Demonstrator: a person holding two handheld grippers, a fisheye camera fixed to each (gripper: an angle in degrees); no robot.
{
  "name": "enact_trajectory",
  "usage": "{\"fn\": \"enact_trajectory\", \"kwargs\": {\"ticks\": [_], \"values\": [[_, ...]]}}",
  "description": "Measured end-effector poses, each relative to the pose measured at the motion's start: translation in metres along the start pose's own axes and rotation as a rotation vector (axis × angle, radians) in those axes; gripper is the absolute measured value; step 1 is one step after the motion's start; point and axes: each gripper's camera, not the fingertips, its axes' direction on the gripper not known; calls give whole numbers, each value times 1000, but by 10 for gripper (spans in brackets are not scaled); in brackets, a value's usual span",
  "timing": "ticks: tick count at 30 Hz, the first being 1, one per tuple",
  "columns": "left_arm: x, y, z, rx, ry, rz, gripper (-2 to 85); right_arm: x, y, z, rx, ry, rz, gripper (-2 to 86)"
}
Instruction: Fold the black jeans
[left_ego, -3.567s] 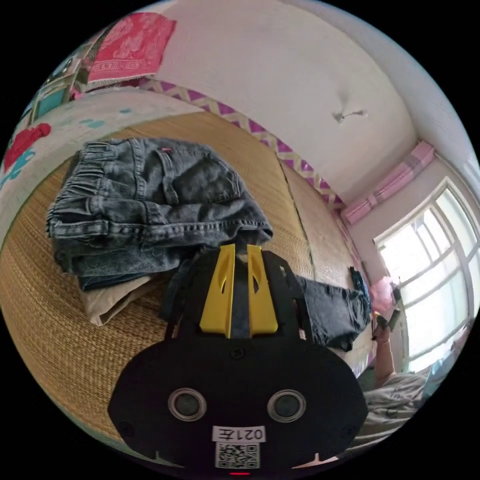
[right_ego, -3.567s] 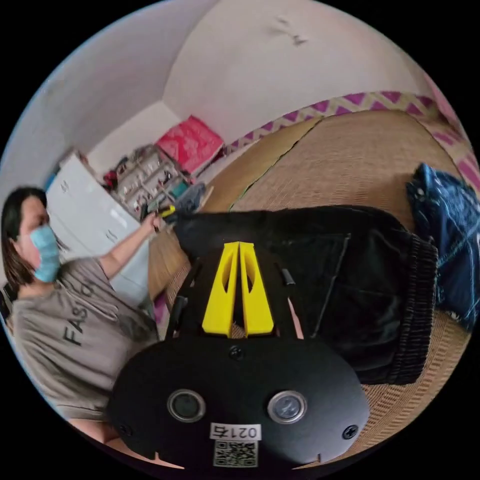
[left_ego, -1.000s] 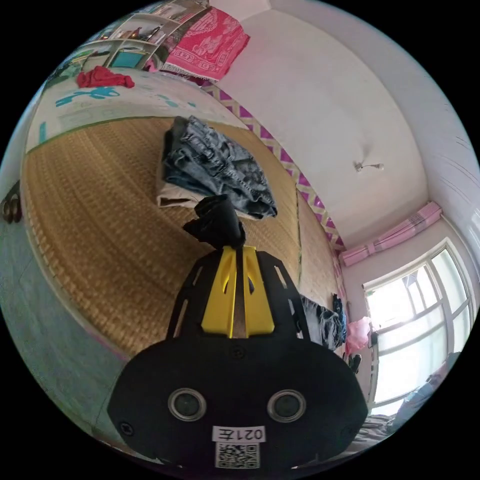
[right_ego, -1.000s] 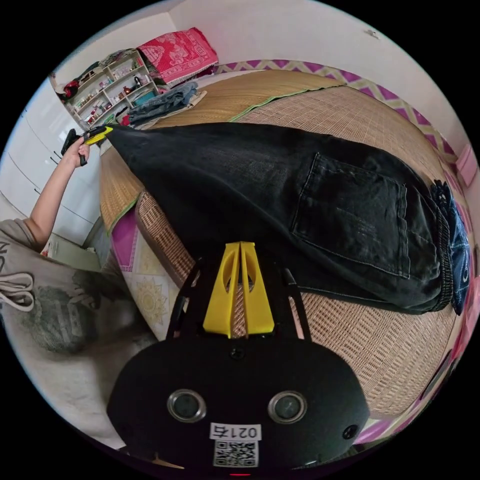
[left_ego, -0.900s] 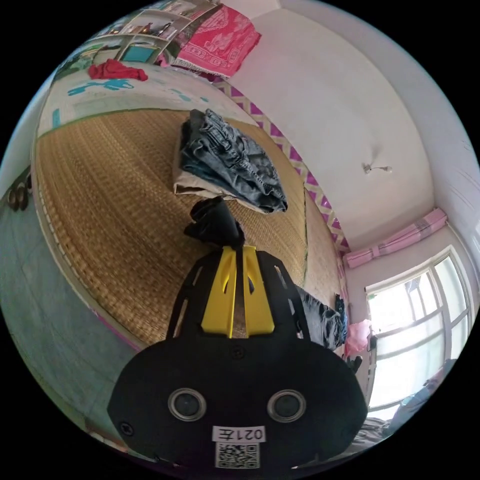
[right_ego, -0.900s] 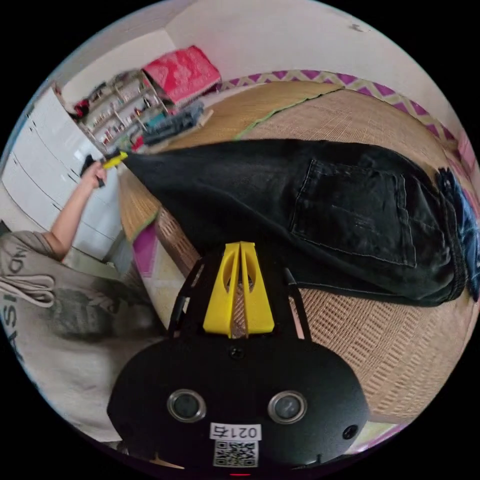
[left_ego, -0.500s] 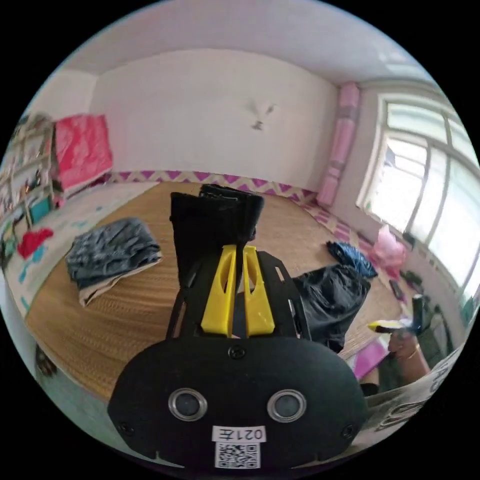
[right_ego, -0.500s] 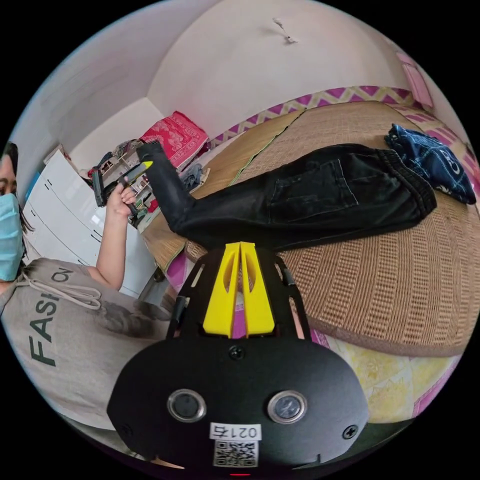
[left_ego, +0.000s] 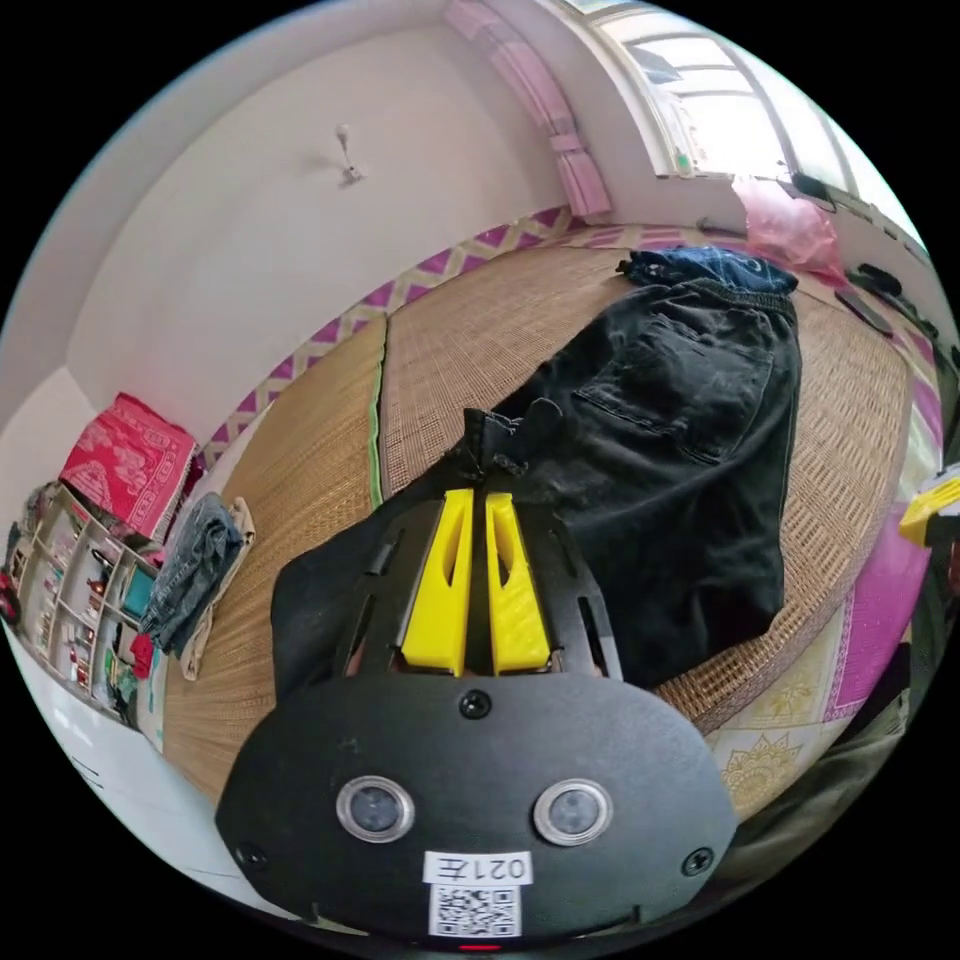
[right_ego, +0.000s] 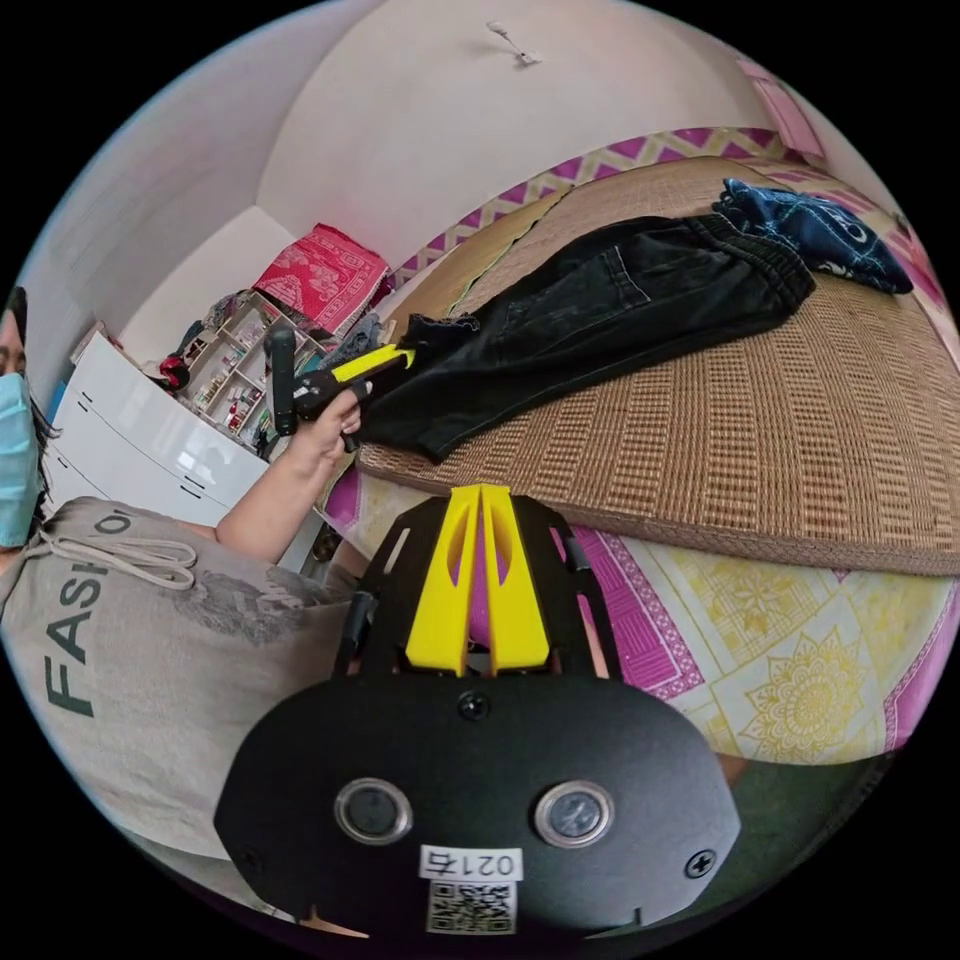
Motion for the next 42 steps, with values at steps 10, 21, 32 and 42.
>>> {"fn": "enact_trajectory", "kwargs": {"ticks": [10, 21, 32, 42], "values": [[-14, -23, 13, -47, 220, 1, 85, 105, -8, -93, 370, -65, 356, 93], [-82, 21, -37, 234, 411, -46, 65, 198, -61, -79, 491, -167, 784, 106], [-194, 150, -69, 207, 516, -255, 38, -61, -185, -87, 520, 63, 415, 15], [-283, 310, -86, 224, 528, -459, -7, -635, -235, 188, 323, 597, -653, -2]]}}
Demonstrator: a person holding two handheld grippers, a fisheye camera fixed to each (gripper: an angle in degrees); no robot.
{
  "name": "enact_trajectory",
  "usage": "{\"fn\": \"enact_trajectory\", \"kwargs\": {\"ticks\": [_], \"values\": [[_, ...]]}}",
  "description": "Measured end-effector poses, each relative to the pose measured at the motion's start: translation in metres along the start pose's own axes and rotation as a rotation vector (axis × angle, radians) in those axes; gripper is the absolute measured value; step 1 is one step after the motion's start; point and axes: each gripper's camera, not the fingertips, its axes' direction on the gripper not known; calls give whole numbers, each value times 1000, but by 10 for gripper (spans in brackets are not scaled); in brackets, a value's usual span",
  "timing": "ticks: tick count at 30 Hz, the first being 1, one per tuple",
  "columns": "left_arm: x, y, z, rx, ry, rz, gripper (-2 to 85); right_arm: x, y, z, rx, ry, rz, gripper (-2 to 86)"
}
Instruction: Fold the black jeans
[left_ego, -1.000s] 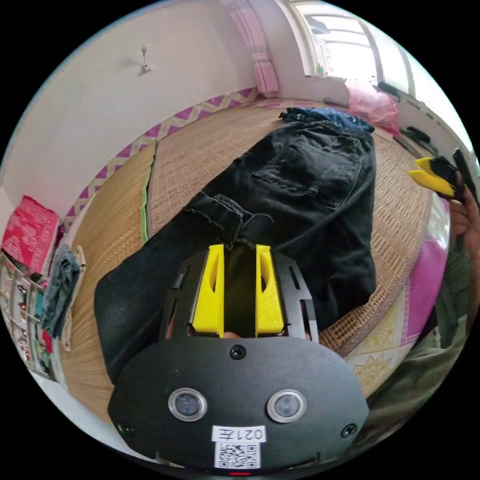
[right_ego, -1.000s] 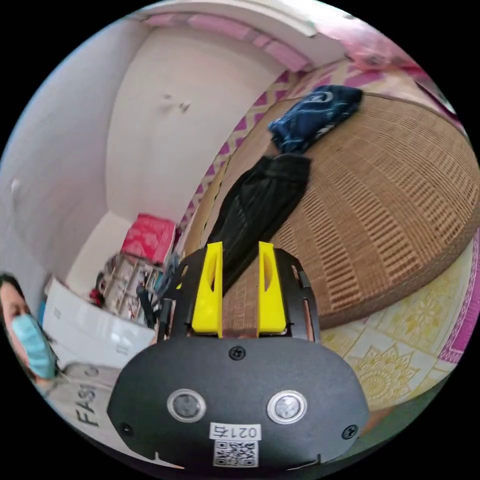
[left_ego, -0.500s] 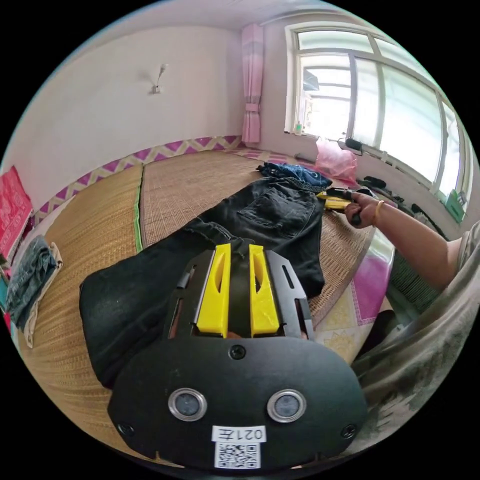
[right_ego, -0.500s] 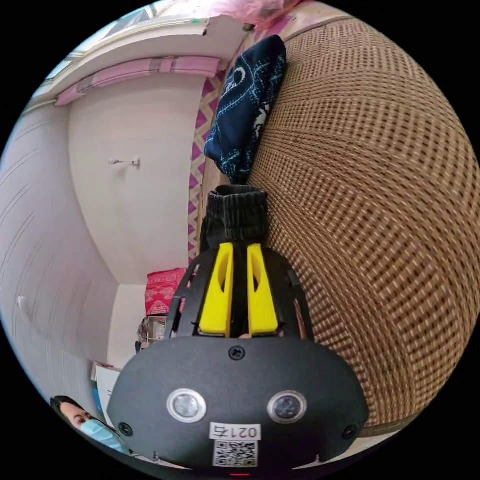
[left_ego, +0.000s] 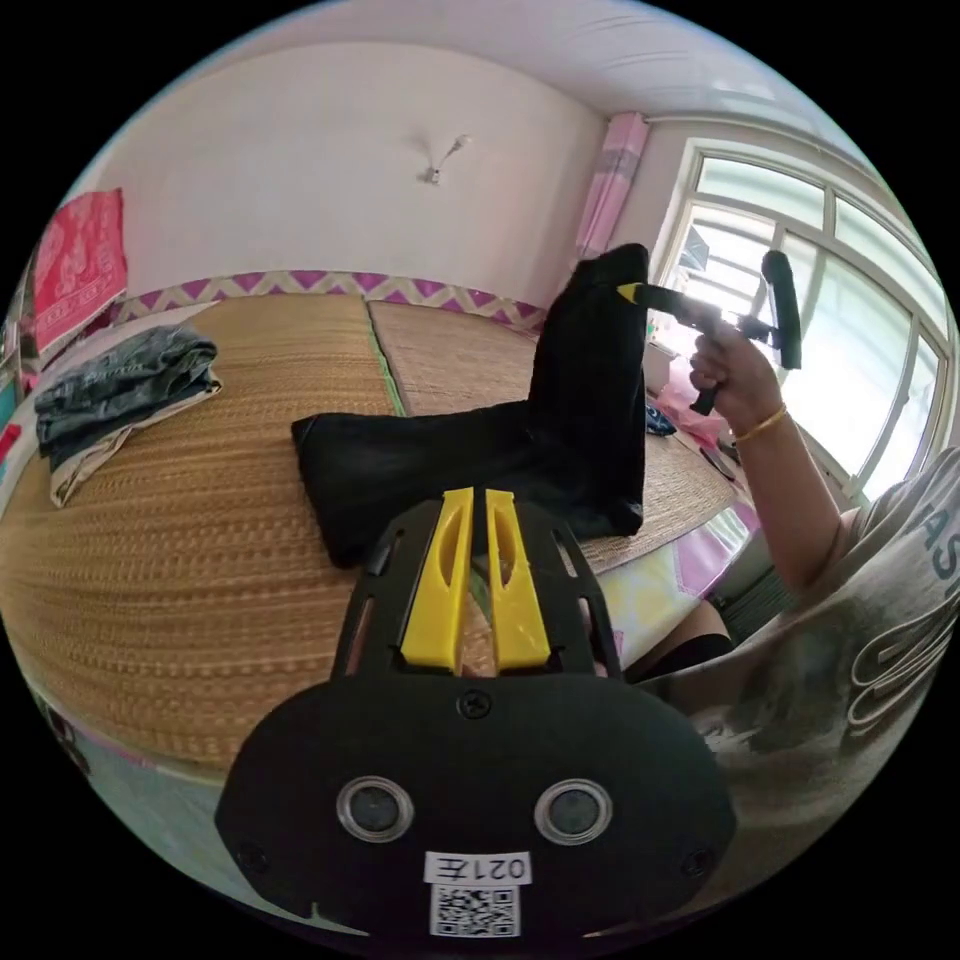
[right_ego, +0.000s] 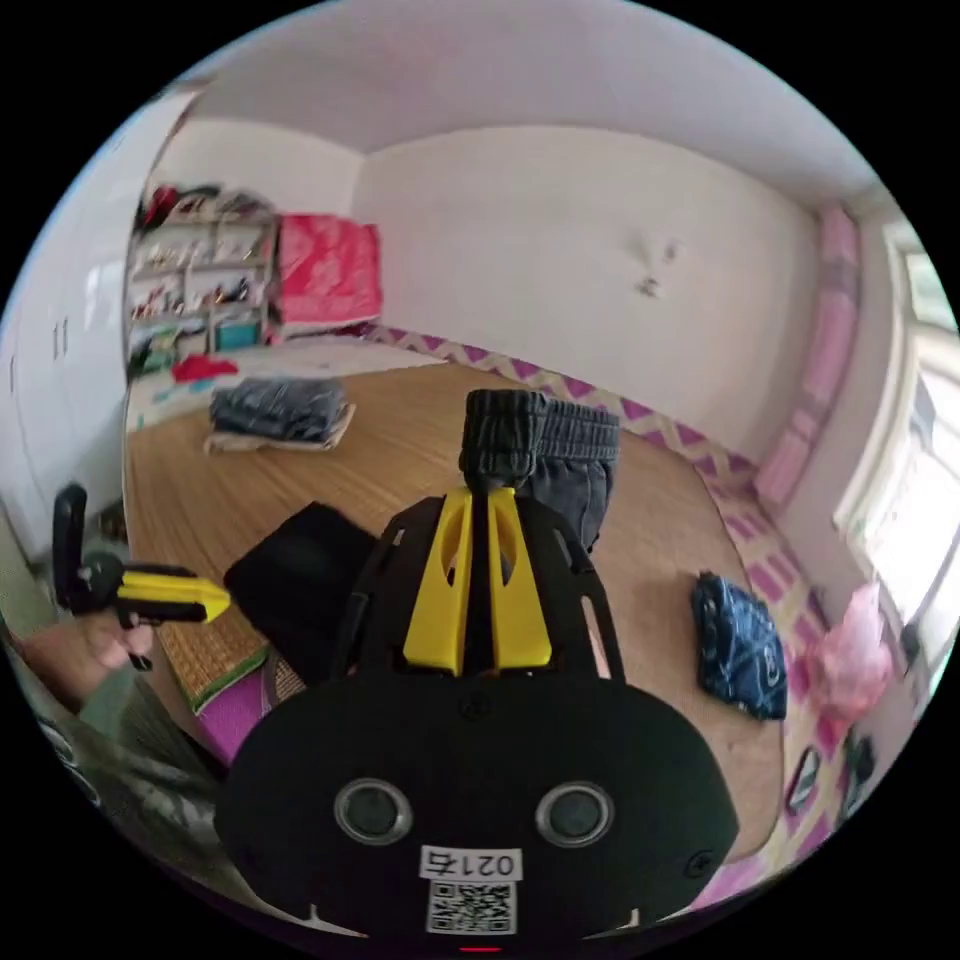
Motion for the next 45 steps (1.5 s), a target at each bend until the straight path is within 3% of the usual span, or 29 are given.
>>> {"fn": "enact_trajectory", "kwargs": {"ticks": [5, 9, 13, 16, 19, 25, 27, 31, 35, 37, 39, 42, 45], "values": [[-54, 55, -22, -23, -30, -83, -9, -300, 24, 124, -213, -4, -519, -7], [-90, 98, -46, -26, -75, -138, -10, -351, 24, 122, -148, 133, -534, -8], [-113, 127, -53, 16, -71, -177, -9, -374, 6, 113, -46, 56, -451, -6], [-125, 139, -44, 37, -35, -207, -8, -430, 45, 166, -144, 22, -587, -5], [-135, 149, -33, 44, -10, -235, -3, -437, 77, 179, -116, 59, -608, -2], [-143, 137, -13, 105, 46, -167, 38, -341, 94, 191, -377, -354, -511, 30], [-143, 126, 2, 97, 46, -123, 42, -272, 102, 191, -342, -408, -339, 39], [-172, 114, 56, -13, -14, -150, 67, -83, 159, 240, -324, -313, 96, 85], [-243, 136, 103, -121, 172, -340, 123, 81, 276, 365, -455, -653, 523, 109], [-287, 165, 131, -150, 400, -473, 162, 123, 326, 411, -479, -733, 654, 116], [-304, 188, 147, -178, 420, -523, 172, 143, 362, 449, -514, -756, 692, 125], [-308, 212, 178, -219, 468, -533, 166, 151, 414, 515, -574, -957, 760, 133], [-300, 221, 210, -285, 453, -532, 138, 157, 451, 557, -614, -947, 734, 115]]}}
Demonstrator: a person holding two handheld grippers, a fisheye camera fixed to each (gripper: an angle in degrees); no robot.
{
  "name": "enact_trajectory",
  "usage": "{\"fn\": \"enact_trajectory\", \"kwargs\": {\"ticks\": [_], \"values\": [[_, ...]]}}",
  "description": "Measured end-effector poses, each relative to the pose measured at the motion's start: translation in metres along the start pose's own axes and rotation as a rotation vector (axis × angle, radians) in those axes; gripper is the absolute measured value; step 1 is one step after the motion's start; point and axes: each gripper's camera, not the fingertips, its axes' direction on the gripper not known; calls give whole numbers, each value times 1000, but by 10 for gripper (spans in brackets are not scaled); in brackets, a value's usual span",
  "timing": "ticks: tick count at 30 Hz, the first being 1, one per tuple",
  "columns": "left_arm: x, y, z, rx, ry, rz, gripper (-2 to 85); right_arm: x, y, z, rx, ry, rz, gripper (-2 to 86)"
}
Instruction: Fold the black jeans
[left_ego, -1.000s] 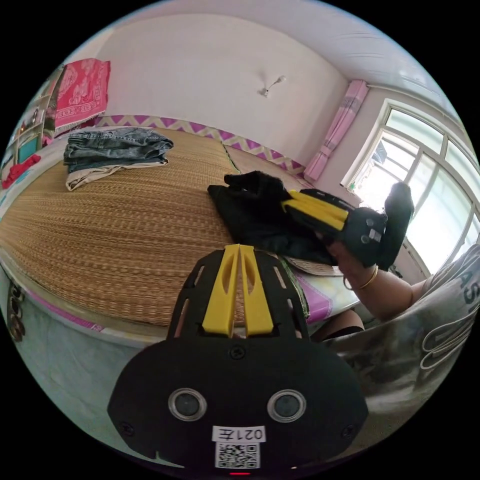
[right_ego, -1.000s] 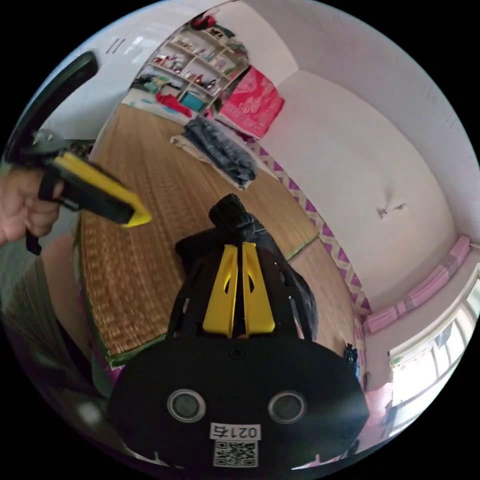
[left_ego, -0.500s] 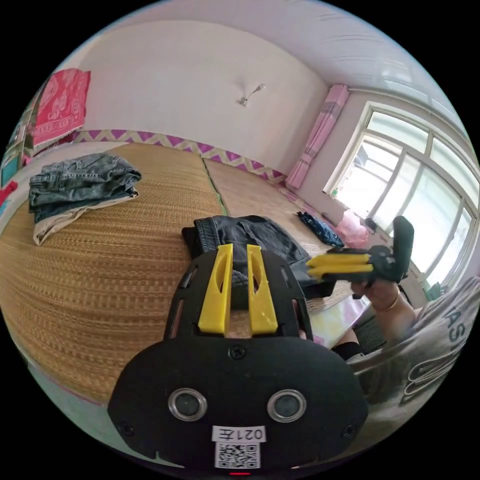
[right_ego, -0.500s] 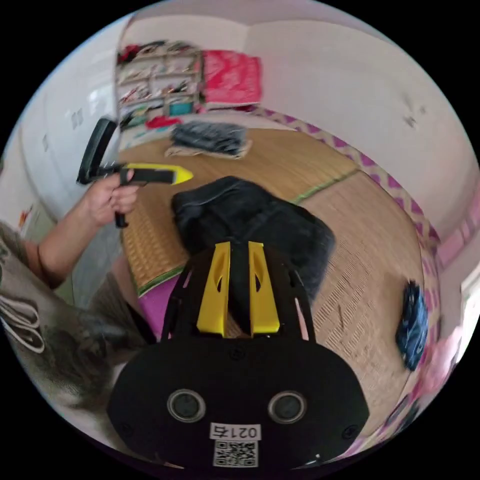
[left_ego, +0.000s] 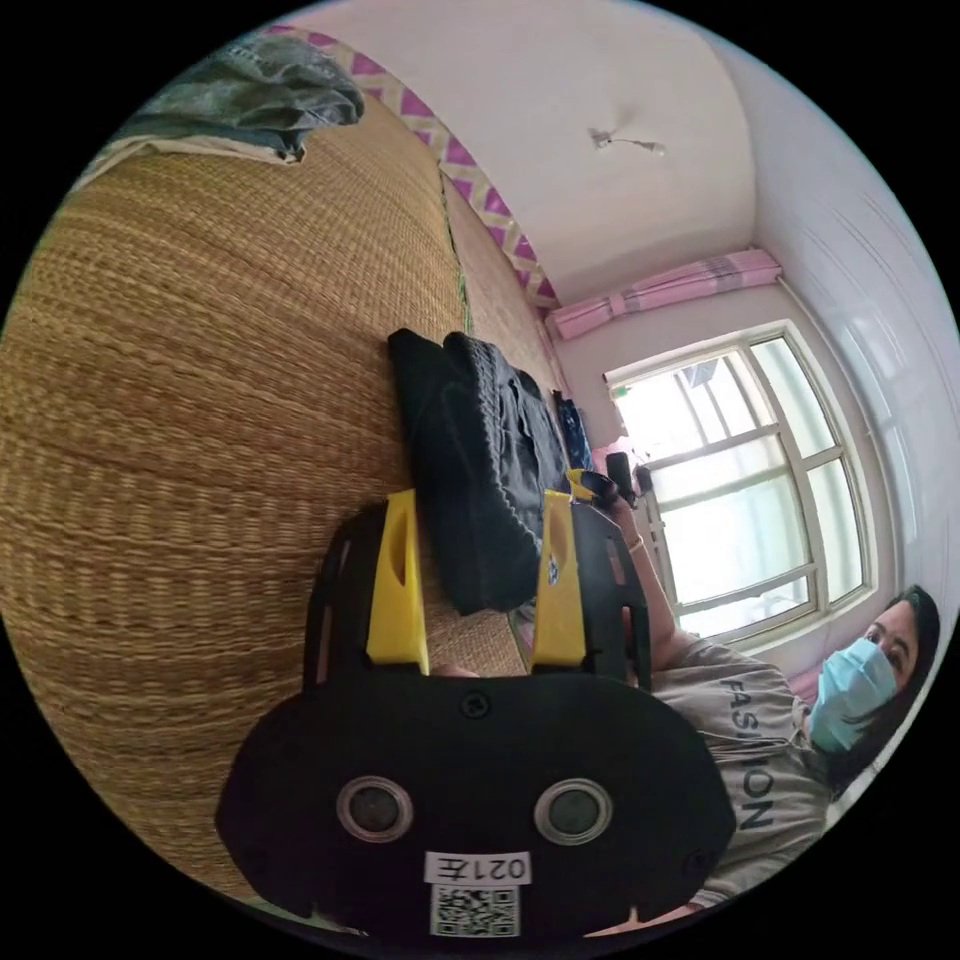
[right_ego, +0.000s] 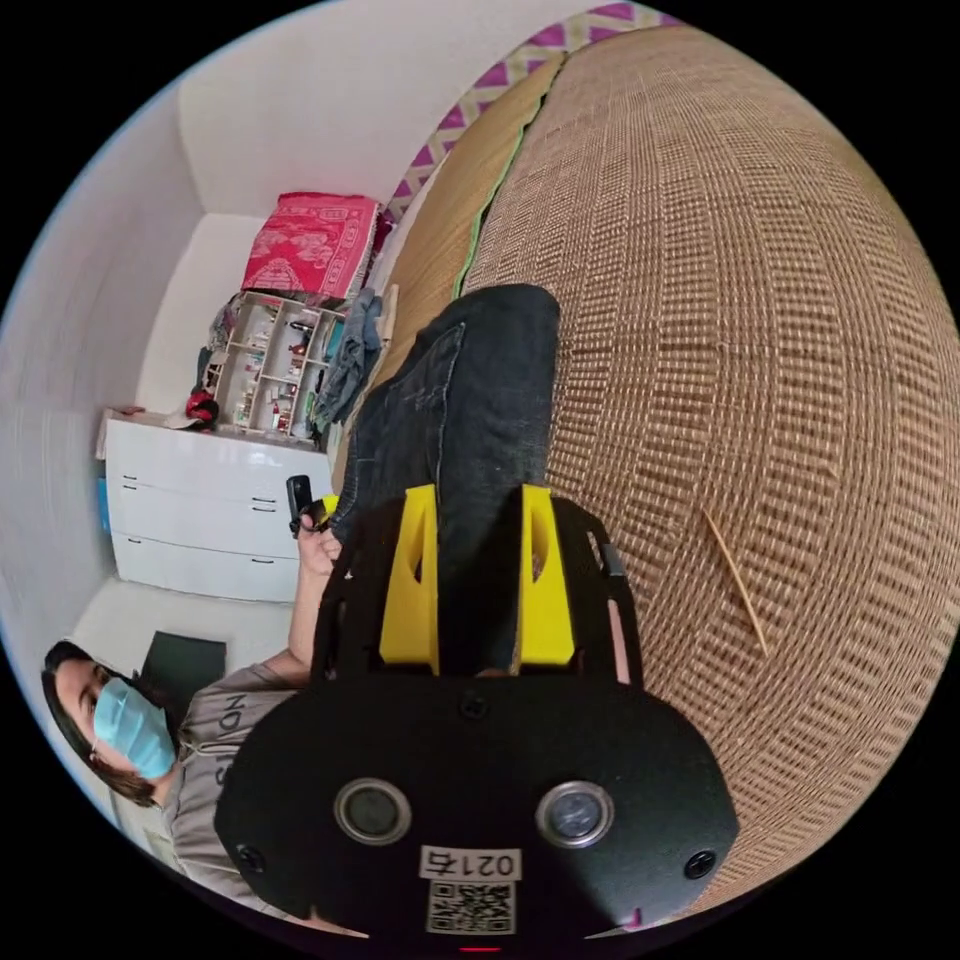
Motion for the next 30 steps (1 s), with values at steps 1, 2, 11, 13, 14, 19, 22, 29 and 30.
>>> {"fn": "enact_trajectory", "kwargs": {"ticks": [1, 2, 11, 13, 14, 19, 22, 29, 30], "values": [[-3, 0, 9, -6, -64, -19, 116, 16, -1, 1, -14, 15, -18, 99], [-5, 0, 14, -12, -90, -20, 107, 34, 1, 2, -17, 31, -29, 78], [-6, -13, 64, -10, -35, -133, 53, 139, 54, -72, 115, -169, -39, 3], [22, -38, 104, -78, -63, -170, 54, 154, 69, -109, 156, -169, -46, 3], [32, -45, 118, -102, -75, -172, 54, 164, 80, -140, 190, -156, -56, 3], [135, -117, 272, -215, 14, -45, 54, 214, 119, -296, 345, -82, -39, 6], [205, -169, 360, -249, 130, 51, 53, 233, 138, -415, 478, 9, -28, 10], [338, -271, 550, -294, 240, 169, 55, 275, 141, -621, 716, 304, 14, 45], [346, -281, 585, -307, 218, 178, 55, 284, 140, -628, 731, 346, 33, 53]]}}
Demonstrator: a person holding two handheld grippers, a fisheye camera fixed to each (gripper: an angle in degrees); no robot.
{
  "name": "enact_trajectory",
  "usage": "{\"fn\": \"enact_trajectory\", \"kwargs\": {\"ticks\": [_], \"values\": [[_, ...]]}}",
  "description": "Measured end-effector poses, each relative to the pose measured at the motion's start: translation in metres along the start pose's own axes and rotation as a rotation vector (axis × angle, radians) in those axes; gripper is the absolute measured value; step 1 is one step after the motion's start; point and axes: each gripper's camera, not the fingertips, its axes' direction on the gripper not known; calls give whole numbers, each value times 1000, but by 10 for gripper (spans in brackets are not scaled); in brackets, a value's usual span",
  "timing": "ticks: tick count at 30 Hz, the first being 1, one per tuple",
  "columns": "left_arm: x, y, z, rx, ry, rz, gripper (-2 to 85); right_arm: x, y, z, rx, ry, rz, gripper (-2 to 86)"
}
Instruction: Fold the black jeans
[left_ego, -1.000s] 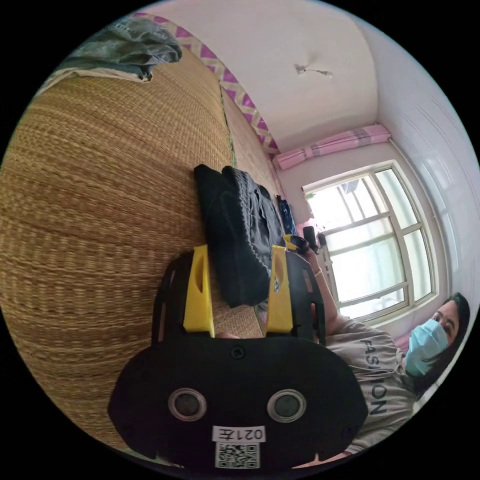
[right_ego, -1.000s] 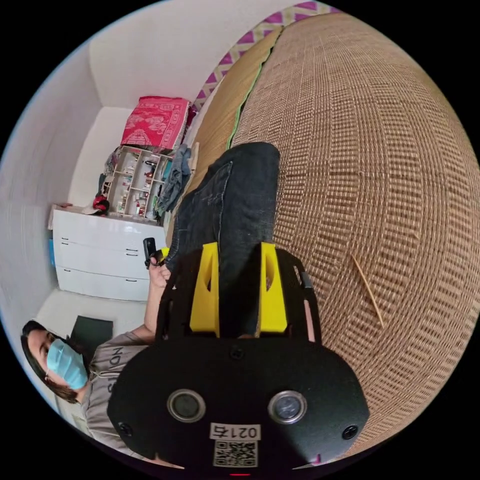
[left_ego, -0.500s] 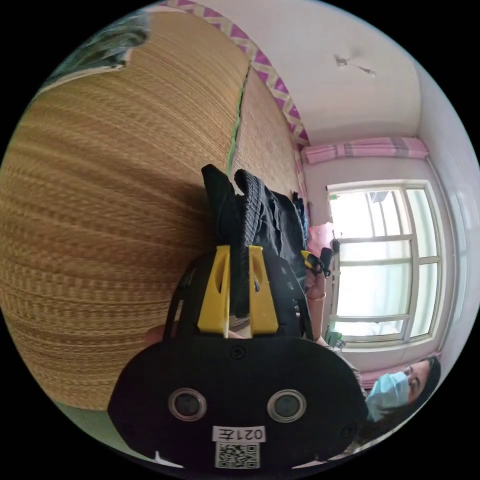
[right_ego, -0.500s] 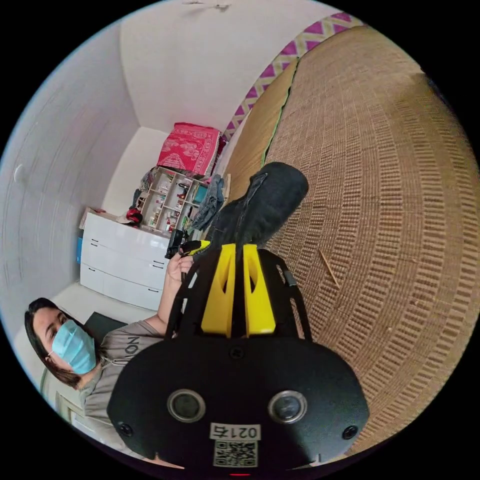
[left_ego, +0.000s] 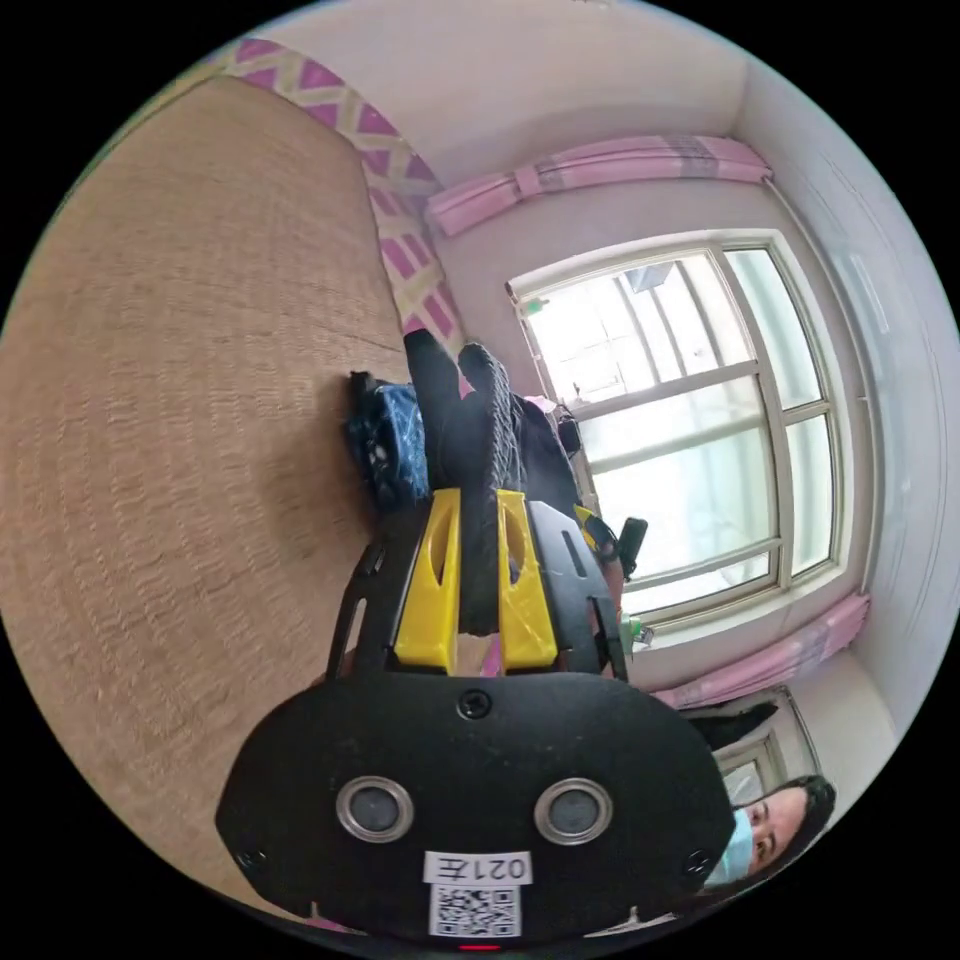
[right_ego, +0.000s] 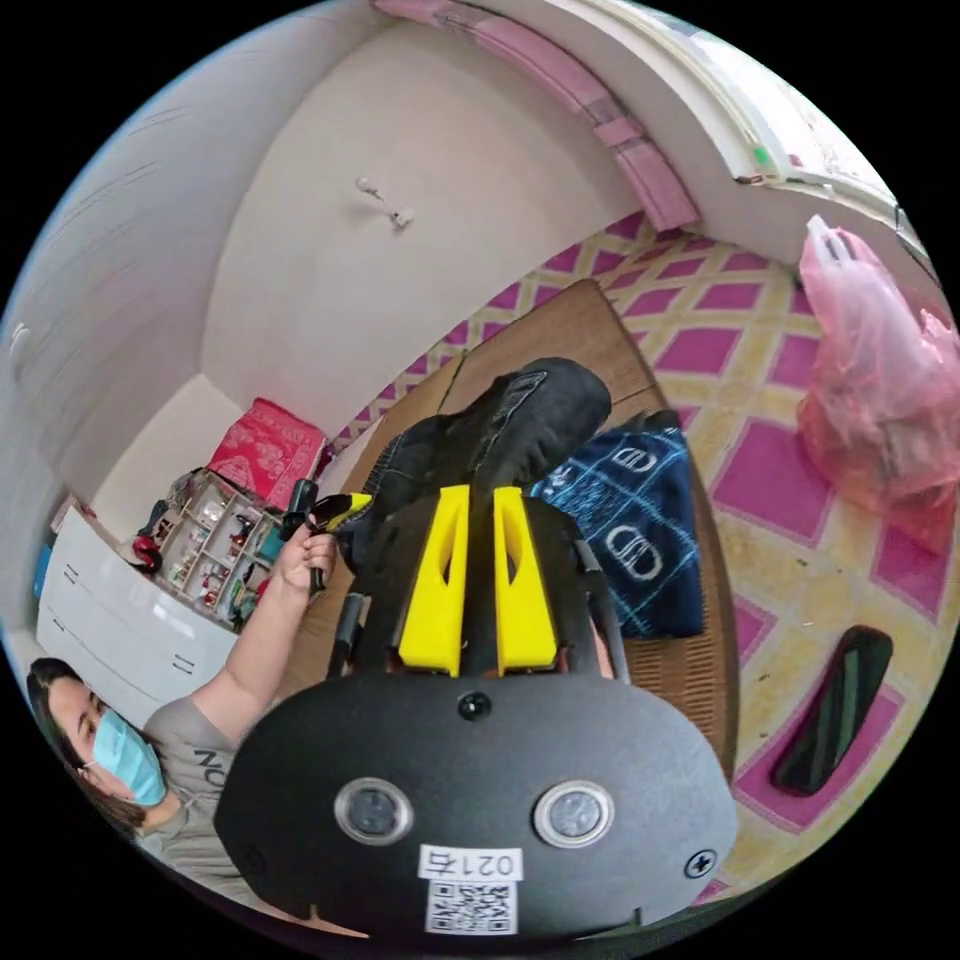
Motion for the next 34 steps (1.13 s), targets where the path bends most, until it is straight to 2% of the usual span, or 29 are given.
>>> {"fn": "enact_trajectory", "kwargs": {"ticks": [2, 4, 8, 12, 16, 20, 23, 25, 26, 28, 31, 33, 34], "values": [[-21, -13, 41, -60, -73, -47, 53, 45, -6, 1, 31, 233, 80, 100], [-76, 8, 75, -136, -181, -231, 24, 69, 2, 3, 4, 345, 135, 108], [-126, 65, 55, -103, -121, -241, -5, 49, 30, 15, -29, 283, 51, 81], [-148, 150, -23, -25, 145, -169, -9, -37, 54, 43, -84, 211, -103, 43], [-134, 253, -133, 72, 309, -36, -10, -188, 89, 86, -140, 91, -333, 2], [-103, 345, -225, 110, 311, 121, -9, -364, 139, 145, -155, 119, -607, -5], [-55, 420, -295, 117, 81, 297, -10, -492, 185, 197, -163, 162, -849, -7], [-25, 483, -350, 206, -136, 389, -10, -568, 213, 230, -152, 190, -1001, -8], [-20, 498, -363, 234, -171, 404, -10, -617, 228, 251, -130, 189, -1081, -9], [-9, 552, -415, 401, -264, 454, -10, -689, 245, 284, -129, 146, -1183, -9], [-8, 599, -467, 581, -222, 536, -10, -809, 253, 345, -163, 48, -1245, -9], [-16, 613, -482, 594, -163, 557, -10, -880, 249, 387, -218, -14, -1242, -7], [-17, 613, -493, 577, -45, 551, -10, -926, 247, 413, -241, -57, -1251, -4]]}}
